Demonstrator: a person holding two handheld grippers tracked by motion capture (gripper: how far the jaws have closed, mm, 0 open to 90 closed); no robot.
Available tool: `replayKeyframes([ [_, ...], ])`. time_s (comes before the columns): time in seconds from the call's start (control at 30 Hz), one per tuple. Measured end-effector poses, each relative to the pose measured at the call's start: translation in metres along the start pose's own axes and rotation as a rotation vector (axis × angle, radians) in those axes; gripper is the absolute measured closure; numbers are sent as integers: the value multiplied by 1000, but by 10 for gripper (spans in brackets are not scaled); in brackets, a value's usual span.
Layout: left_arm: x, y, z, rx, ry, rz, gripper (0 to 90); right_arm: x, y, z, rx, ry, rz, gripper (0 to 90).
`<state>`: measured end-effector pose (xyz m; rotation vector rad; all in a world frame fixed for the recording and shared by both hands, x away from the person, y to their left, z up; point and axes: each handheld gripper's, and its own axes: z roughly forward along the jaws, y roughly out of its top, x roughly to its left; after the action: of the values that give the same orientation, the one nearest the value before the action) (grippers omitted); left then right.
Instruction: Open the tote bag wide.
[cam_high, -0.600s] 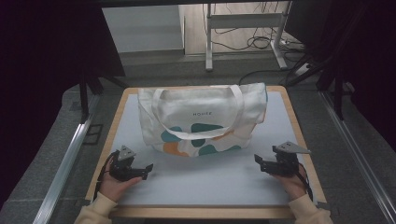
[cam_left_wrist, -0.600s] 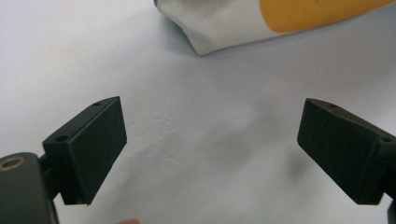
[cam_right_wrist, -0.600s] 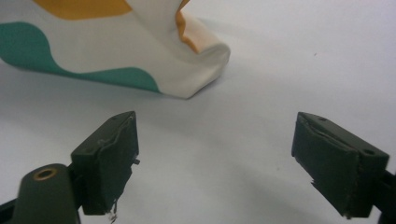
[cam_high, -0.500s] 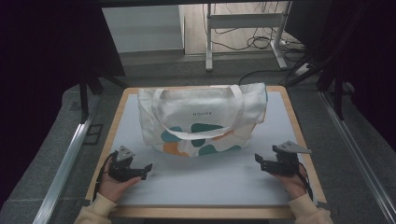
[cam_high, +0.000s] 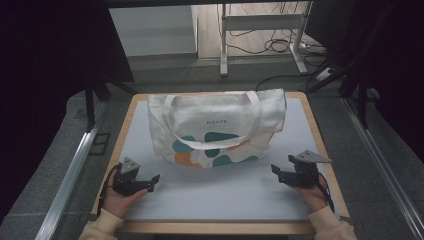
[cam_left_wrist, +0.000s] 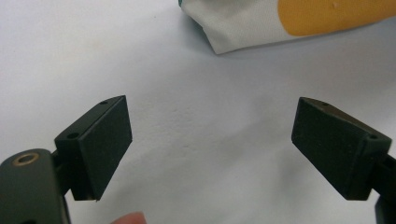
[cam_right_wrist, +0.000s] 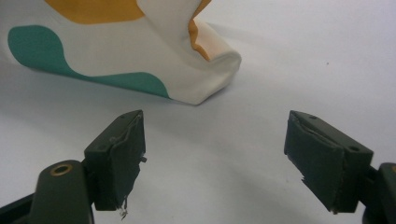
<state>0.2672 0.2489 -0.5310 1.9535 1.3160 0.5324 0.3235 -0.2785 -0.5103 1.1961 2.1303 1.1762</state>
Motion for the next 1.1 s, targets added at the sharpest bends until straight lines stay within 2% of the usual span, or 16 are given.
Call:
replayKeyframes([
  [0.23,2,1,-2,-12,-16,-7,138,0,-1,-2,1,-6,8,226],
  [0.73,4,4,-6,-31,-24,-17,143,-4,1,-5,-3,-18,14,233],
  [0.97,5,22,-16,-65,-48,-22,144,-13,19,-19,-56,1,34,250],
  [1.03,5,33,-26,-99,-68,-25,151,-13,29,-25,-70,14,25,255],
  [1.1,5,37,-29,-111,-73,-25,156,-11,35,-27,-79,18,14,258],
])
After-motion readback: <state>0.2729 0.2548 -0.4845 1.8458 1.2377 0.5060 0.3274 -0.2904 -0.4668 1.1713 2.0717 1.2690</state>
